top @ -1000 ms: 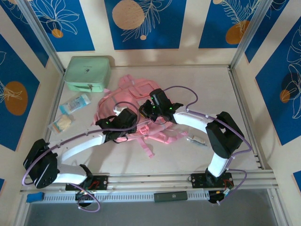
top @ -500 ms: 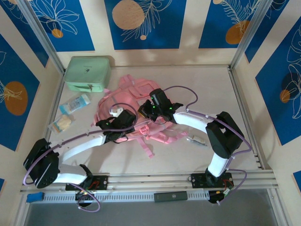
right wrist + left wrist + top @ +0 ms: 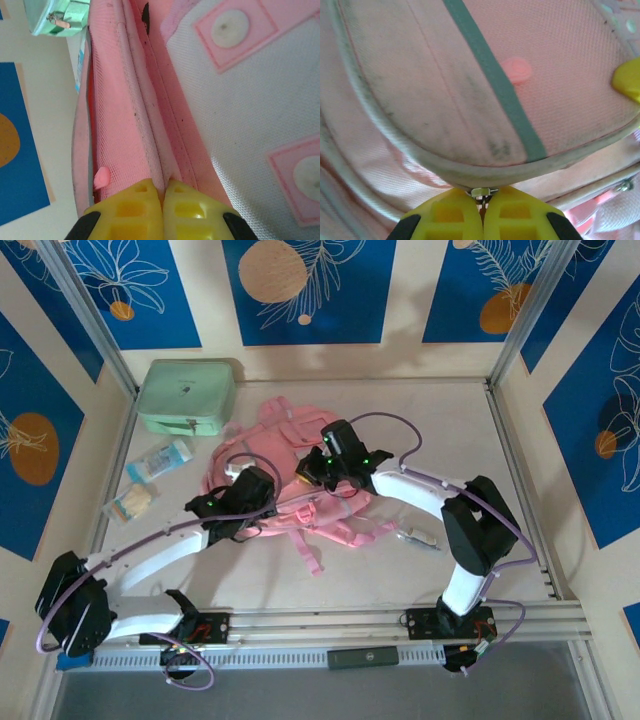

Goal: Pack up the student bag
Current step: Unzip the student bag at the top-center of the table.

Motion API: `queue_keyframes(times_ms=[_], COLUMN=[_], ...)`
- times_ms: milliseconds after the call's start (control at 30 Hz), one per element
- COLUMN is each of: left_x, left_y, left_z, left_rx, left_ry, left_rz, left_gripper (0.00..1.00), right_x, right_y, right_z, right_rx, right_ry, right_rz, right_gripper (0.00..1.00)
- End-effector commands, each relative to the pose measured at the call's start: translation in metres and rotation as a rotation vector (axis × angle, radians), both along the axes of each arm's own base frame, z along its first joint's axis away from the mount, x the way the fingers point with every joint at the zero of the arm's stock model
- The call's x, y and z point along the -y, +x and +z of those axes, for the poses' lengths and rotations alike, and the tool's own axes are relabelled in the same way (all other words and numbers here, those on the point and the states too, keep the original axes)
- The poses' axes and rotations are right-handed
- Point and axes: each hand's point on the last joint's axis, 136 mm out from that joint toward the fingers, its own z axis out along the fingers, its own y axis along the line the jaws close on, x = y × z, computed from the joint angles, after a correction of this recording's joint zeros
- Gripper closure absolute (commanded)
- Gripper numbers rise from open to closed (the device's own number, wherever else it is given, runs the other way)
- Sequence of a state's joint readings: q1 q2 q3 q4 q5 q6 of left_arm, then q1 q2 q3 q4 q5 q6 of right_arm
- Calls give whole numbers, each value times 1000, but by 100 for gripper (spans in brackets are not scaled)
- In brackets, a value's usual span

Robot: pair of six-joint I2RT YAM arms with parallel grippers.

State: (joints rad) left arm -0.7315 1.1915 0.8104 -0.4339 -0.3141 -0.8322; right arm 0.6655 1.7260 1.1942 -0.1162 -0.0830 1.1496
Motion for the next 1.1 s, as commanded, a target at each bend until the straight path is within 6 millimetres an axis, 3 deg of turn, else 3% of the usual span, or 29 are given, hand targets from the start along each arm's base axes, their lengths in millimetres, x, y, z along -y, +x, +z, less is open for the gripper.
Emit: queue_keyframes(times_ms=[0,133,200,433,500,600,700,767,900,1067], left_x=[-27,-27,-17,67,88,84,81,79,83,87], left_y=[-20,-36,-42,-38,-32,-20,-14,-14,-14,-14], left_z=[-2,-10,-14,3,8,6,9,7,8,7], left_rx=[-51,-121,-153,-104,-93,-82,-51,-55,-56,-61], left_ry=[135,155,148,-20,-58,-24,-25,-32,-70,-79], left_rz=[-75,-142,-182,-301,-307,-246,-234,-231,-227,-238], left_gripper=[100,100,100,100,100,100,100,100,100,100], right_x=[25,33,41,55,51,43,51,55,39,20], right_y=[23,37,47,87,89,72,43,24,-14,-22], right_z=[20,24,28,35,35,41,35,29,14,10], right_rx=[78,90,110,131,119,87,33,-8,-86,-89], right_ry=[-54,-69,-110,-149,-117,-36,-28,-1,77,109], right_rz=[31,90,104,102,120,160,144,113,103,51], right_gripper=[100,100,100,100,92,73,56,51,45,45])
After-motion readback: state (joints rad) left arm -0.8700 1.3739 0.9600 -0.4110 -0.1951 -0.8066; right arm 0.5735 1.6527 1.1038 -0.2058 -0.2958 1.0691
